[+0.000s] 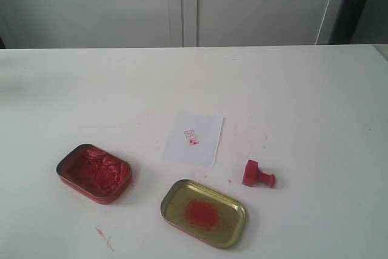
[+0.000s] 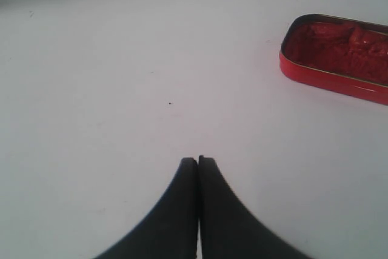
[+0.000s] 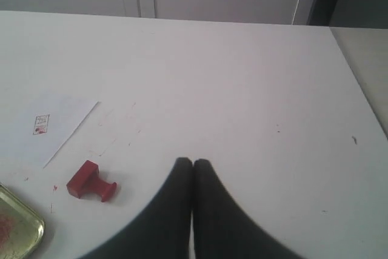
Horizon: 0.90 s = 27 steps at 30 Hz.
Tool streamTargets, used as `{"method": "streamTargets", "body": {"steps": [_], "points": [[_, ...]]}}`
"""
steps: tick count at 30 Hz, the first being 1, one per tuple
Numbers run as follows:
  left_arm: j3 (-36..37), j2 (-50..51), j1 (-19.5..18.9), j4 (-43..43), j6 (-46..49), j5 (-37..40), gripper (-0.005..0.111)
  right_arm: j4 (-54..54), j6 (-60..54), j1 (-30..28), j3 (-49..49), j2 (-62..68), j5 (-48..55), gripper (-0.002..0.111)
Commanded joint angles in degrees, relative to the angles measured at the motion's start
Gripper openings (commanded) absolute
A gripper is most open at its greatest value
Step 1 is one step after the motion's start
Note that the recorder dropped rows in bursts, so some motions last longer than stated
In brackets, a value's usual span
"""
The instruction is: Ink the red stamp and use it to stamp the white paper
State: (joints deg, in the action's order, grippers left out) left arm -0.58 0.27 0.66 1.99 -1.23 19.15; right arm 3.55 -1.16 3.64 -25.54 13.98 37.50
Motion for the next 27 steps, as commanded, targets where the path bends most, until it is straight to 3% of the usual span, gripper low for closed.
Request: {"method": "streamTargets", "body": {"steps": [1, 9, 21, 27], "points": [[0.6, -0.3, -0.1, 0.0, 0.0, 0.4, 0.0, -0.5, 0.0, -0.3, 2.8, -5.2, -1.2, 0.0], [0.6, -0.3, -0.1, 0.0, 0.0, 0.4, 0.0, -0.6, 0.0, -0.3, 6.5, -14.0, -6.0, 0.0], [0.6, -0.3, -0.1, 0.0, 0.0, 0.4, 0.0, -1.0, 0.0, -0.3, 15.0, -14.0, -8.5, 0.0], [0.6, -0.3, -0.1, 0.0, 0.0, 0.4, 0.0, -4.0, 0.0, -0.3, 18.3, -14.0, -16.0, 0.0]]}}
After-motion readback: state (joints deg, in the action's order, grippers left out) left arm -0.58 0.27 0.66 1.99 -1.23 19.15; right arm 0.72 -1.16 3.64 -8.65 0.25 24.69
